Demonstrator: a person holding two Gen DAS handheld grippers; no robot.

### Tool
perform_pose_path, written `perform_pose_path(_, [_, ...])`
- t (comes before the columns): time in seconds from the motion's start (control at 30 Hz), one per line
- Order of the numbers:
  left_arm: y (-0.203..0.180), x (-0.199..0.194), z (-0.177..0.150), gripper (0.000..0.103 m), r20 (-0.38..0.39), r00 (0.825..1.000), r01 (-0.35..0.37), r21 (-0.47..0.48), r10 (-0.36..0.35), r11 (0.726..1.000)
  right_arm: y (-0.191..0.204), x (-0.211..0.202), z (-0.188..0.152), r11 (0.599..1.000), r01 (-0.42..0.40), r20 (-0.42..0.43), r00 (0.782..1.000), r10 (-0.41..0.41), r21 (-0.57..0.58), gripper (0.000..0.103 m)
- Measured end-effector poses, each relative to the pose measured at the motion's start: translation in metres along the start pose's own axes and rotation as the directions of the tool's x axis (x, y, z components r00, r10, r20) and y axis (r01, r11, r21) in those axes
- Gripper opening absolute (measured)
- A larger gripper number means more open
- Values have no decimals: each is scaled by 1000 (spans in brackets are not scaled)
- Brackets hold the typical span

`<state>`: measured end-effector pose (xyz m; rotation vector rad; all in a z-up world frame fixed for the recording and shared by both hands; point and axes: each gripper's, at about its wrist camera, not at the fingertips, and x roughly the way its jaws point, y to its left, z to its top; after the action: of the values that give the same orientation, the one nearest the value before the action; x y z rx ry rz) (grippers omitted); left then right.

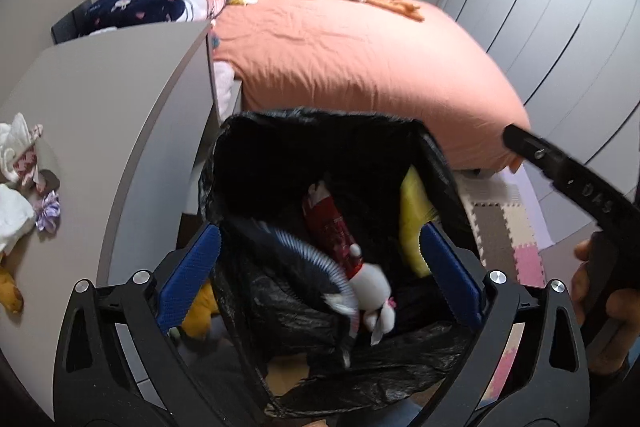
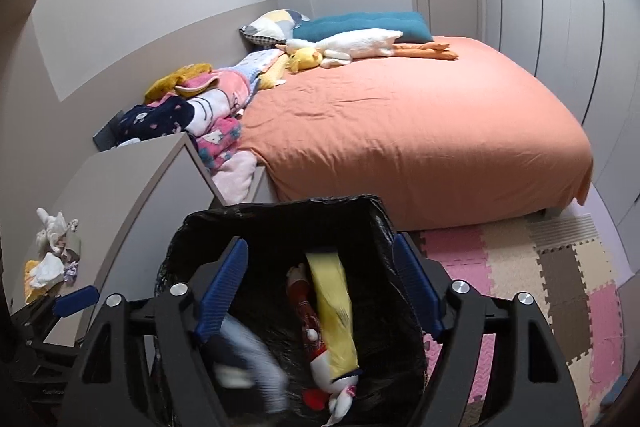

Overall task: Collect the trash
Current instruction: 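Carry the fish and snack bag over the bin and open both tools, then grasp the yellow popcorn cup with the left tool while the right tool grasps a wrapper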

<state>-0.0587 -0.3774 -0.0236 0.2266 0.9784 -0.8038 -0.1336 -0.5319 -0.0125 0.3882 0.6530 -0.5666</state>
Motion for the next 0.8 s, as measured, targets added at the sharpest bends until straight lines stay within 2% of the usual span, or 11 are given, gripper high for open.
perform_pose_path(0.1, [2, 3, -2, 96, -13, 1000, -26, 9, 26, 1000, -2, 1, -1, 1000, -3, -4, 1000, 3, 10, 78])
perform_pose_path(0.33, [8, -9, -6, 96, 28, 996, -85, 26, 84, 996, 2, 7, -6, 1000, -20, -24, 1000, 20, -1, 78])
perform_pose_path(0.8, [62, -46, -7, 96, 81, 980, -181, -26, 183, 983, 57, 15, -5, 994, -96, -34, 995, 94, -58, 78])
